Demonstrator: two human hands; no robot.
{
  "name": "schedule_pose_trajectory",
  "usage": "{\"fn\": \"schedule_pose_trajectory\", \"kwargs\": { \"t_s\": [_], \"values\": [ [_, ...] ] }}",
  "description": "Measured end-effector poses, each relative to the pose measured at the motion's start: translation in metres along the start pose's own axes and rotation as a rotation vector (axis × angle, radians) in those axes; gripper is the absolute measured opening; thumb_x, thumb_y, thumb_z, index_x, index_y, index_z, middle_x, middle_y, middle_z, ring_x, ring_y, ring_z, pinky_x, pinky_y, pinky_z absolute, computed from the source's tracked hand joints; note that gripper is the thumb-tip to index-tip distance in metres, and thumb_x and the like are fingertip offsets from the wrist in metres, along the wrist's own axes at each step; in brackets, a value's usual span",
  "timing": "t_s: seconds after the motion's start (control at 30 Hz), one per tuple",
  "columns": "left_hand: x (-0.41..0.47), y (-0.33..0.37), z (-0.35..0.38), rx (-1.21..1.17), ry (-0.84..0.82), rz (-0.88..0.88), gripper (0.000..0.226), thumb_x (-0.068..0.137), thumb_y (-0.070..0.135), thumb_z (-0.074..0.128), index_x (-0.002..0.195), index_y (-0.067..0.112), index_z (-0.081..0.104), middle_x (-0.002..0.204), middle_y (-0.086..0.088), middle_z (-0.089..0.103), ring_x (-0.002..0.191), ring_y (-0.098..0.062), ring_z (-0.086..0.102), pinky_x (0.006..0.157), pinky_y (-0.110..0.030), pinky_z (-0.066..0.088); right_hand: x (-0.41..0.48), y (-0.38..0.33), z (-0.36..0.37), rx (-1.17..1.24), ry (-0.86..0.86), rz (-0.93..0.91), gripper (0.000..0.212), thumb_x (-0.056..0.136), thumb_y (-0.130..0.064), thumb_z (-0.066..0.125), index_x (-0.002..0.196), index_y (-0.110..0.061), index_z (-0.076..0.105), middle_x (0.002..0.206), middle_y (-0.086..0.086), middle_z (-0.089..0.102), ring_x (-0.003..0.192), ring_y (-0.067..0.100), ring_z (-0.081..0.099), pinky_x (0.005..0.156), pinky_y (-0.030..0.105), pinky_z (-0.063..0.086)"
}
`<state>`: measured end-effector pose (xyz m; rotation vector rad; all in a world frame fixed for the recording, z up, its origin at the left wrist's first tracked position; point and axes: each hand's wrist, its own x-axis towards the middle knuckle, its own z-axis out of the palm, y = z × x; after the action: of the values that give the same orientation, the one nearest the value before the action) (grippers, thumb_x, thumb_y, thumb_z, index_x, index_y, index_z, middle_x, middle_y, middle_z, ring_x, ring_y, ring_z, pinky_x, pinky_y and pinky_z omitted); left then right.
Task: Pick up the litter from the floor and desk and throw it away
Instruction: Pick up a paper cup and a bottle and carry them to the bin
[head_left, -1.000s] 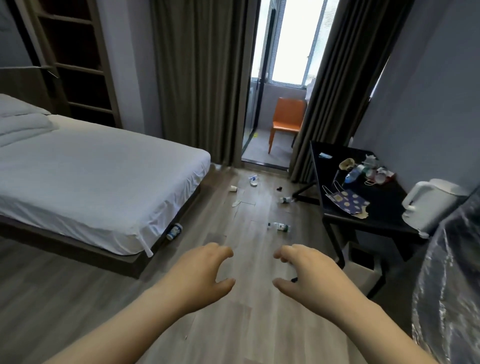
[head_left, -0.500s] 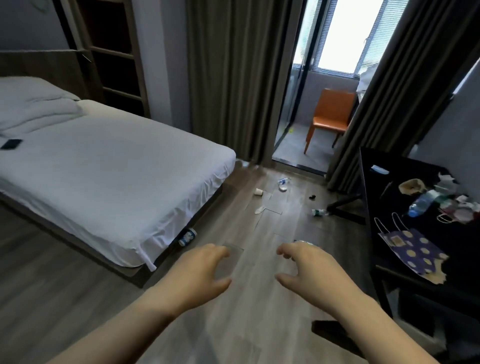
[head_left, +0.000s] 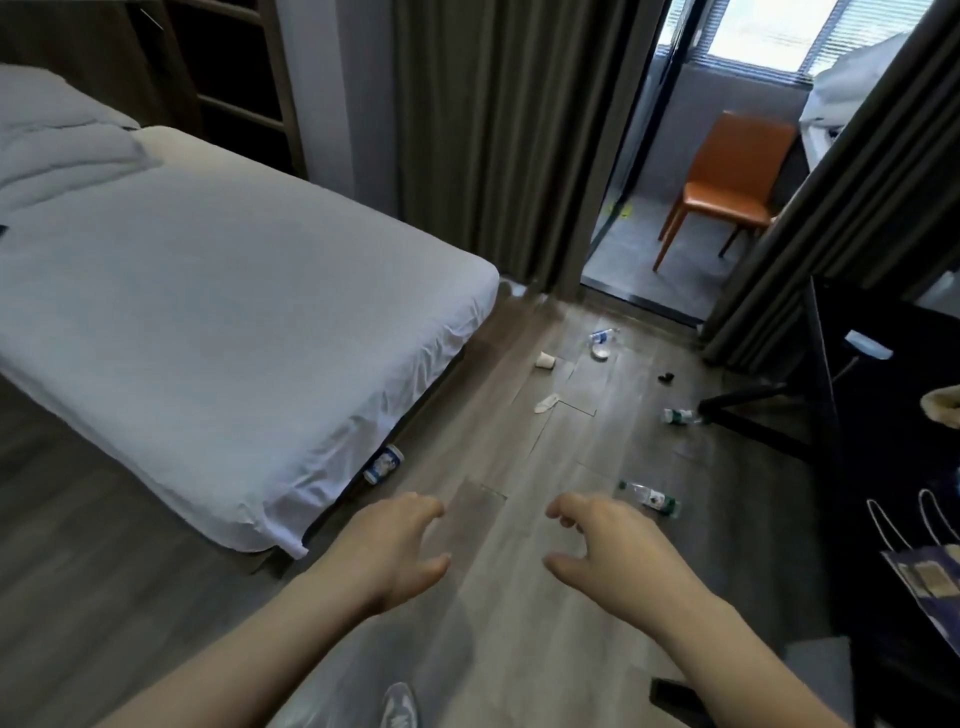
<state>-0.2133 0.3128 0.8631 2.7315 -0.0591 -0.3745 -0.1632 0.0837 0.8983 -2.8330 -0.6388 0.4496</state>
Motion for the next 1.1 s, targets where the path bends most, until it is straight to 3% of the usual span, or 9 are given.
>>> {"fn": "schedule_pose_trajectory", "kwargs": {
  "t_s": [0.27, 0.5, 0.87, 1.1],
  "values": [
    [0.112, -0.074, -0.010, -0.014, -0.055, -0.087, 0.034, 0.083, 0.045, 0.056, 0.108, 0.022, 0.055, 0.104, 0.004, 0.057, 0.097, -0.016, 0.057, 0.082, -0.032, 0.047, 0.127, 0.006, 0.013, 0.089, -0.104, 0.076, 0.048, 0.084, -0.043, 0.061, 0.130, -0.031, 0.051, 0.123, -0.010, 0.058, 0.113, 0.008, 0.054, 0.088, 0.023, 0.042],
    [0.198, -0.106, 0.006, -0.042, -0.117, -0.120, 0.053, 0.085, 0.047, 0.055, 0.132, 0.023, 0.046, 0.128, 0.003, 0.054, 0.116, -0.015, 0.054, 0.092, -0.028, 0.044, 0.215, 0.034, 0.032, 0.126, -0.207, 0.128, 0.049, 0.085, -0.044, 0.062, 0.130, -0.030, 0.051, 0.122, -0.008, 0.060, 0.111, 0.010, 0.056, 0.088, 0.024, 0.045],
    [0.381, -0.166, 0.063, -0.059, -0.230, -0.315, 0.050, 0.082, 0.040, 0.059, 0.127, 0.020, 0.049, 0.120, -0.003, 0.055, 0.105, -0.022, 0.057, 0.080, -0.030, 0.046, 0.410, 0.119, 0.087, 0.135, -0.305, 0.116, 0.049, 0.086, -0.039, 0.062, 0.131, -0.022, 0.052, 0.123, -0.002, 0.061, 0.112, 0.017, 0.057, 0.085, 0.025, 0.043],
    [0.476, -0.254, 0.178, -0.080, -0.240, -0.402, 0.048, 0.082, 0.040, 0.057, 0.122, 0.016, 0.050, 0.114, -0.006, 0.054, 0.100, -0.023, 0.055, 0.080, -0.034, 0.048, 0.525, 0.155, 0.208, 0.158, -0.301, 0.121, 0.049, 0.085, -0.044, 0.063, 0.128, -0.024, 0.051, 0.113, -0.002, 0.064, 0.105, 0.018, 0.060, 0.082, 0.031, 0.049]
  ]
}}
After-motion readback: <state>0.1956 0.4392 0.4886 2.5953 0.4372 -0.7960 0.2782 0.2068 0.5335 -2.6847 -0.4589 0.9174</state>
